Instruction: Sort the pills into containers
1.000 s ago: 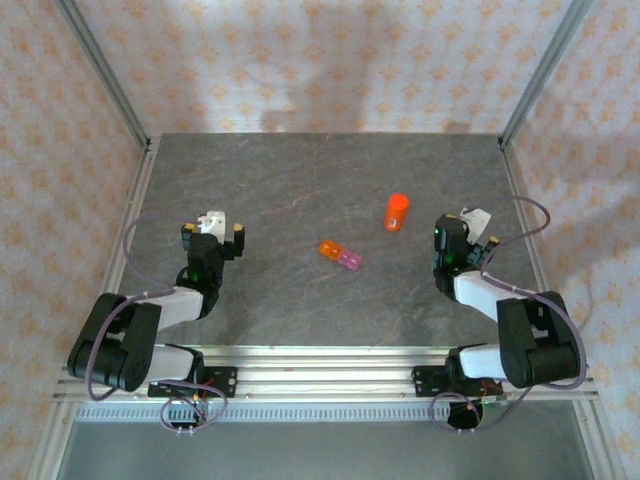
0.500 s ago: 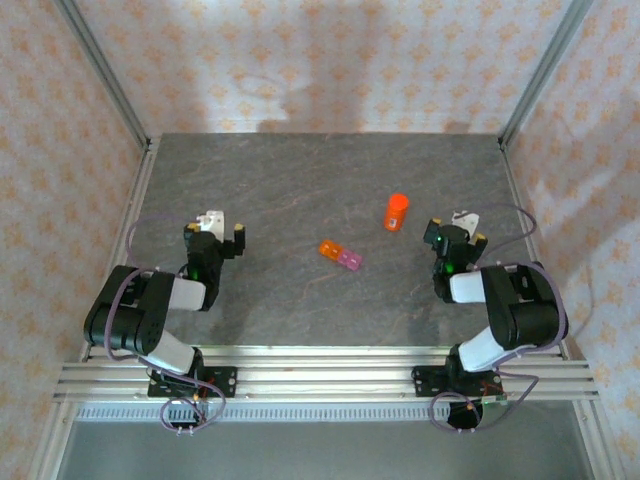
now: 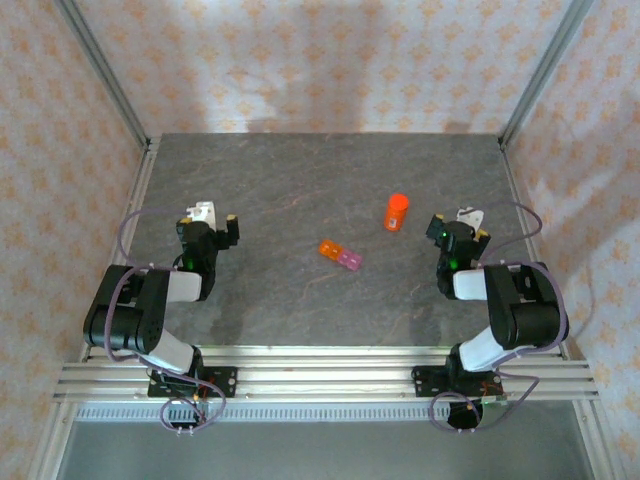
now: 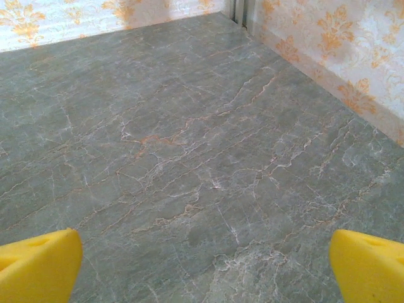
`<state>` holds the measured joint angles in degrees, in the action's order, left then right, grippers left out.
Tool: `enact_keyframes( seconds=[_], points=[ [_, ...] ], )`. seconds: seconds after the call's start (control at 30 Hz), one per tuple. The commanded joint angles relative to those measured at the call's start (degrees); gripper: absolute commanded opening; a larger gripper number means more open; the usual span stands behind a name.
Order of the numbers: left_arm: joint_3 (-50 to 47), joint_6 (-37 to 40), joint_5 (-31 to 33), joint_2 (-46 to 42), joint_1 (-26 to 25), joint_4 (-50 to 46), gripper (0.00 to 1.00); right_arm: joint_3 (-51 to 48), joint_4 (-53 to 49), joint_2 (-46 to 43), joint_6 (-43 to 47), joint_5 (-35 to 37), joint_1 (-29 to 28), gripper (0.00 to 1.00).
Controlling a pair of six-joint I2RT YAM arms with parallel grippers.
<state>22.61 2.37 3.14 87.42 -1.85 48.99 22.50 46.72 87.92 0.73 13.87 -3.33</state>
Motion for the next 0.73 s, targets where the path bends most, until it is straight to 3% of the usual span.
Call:
enact_keyframes(
  seconds=[0.0, 0.7],
  points=[
    [0.5, -1.0, -0.5, 0.3, 0.09, -0.41, 1.0, 0.35, 0.22, -0.63, -0.24, 0.44, -0.36, 1.0],
    [0.26, -0.74, -0.27, 0.3, 0.06, -0.09, 1.0, 0.36, 0.17, -0.65, -0.29, -0.02, -0.27, 1.0]
  ],
)
